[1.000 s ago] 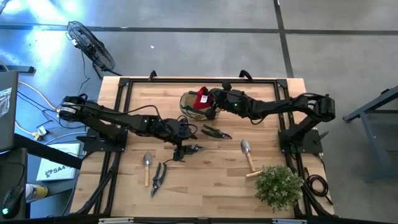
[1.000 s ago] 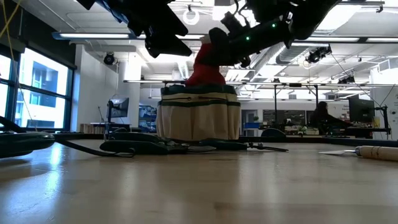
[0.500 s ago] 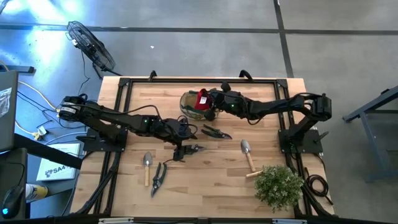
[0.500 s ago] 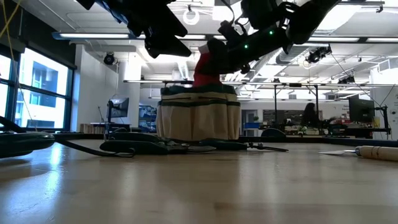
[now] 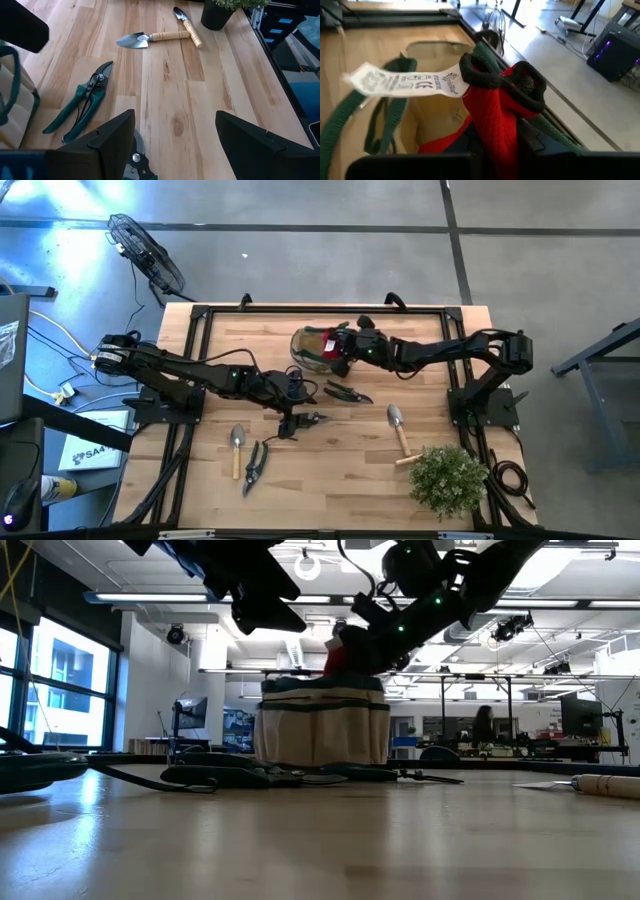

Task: Pick & Place Garden tools in Gardening bag
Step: Put the red gloves into the light brown gardening bag

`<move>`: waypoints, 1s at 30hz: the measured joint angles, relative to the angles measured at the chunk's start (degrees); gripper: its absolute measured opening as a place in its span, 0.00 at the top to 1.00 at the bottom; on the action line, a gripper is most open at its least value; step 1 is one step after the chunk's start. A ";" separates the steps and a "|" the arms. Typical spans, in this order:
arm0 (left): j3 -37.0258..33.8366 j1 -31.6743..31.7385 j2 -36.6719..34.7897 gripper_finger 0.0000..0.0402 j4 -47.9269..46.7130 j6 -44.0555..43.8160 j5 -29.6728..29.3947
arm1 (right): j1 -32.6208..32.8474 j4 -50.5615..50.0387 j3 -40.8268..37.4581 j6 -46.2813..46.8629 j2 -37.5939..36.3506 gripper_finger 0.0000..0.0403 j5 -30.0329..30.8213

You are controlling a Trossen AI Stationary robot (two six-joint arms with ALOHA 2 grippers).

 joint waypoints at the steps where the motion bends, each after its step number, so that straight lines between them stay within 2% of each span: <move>1: 0.00 0.00 0.00 0.32 0.00 -0.25 0.01 | 0.00 -0.38 0.00 0.01 0.00 0.91 0.06; 12: 0.00 0.00 0.00 0.32 0.01 -0.71 -0.01 | 0.00 -7.41 0.00 0.22 0.00 0.91 -0.09; 30: 0.00 0.00 0.00 0.32 0.02 -0.76 1.61 | -0.04 -9.81 0.00 -0.03 -0.01 0.89 -2.66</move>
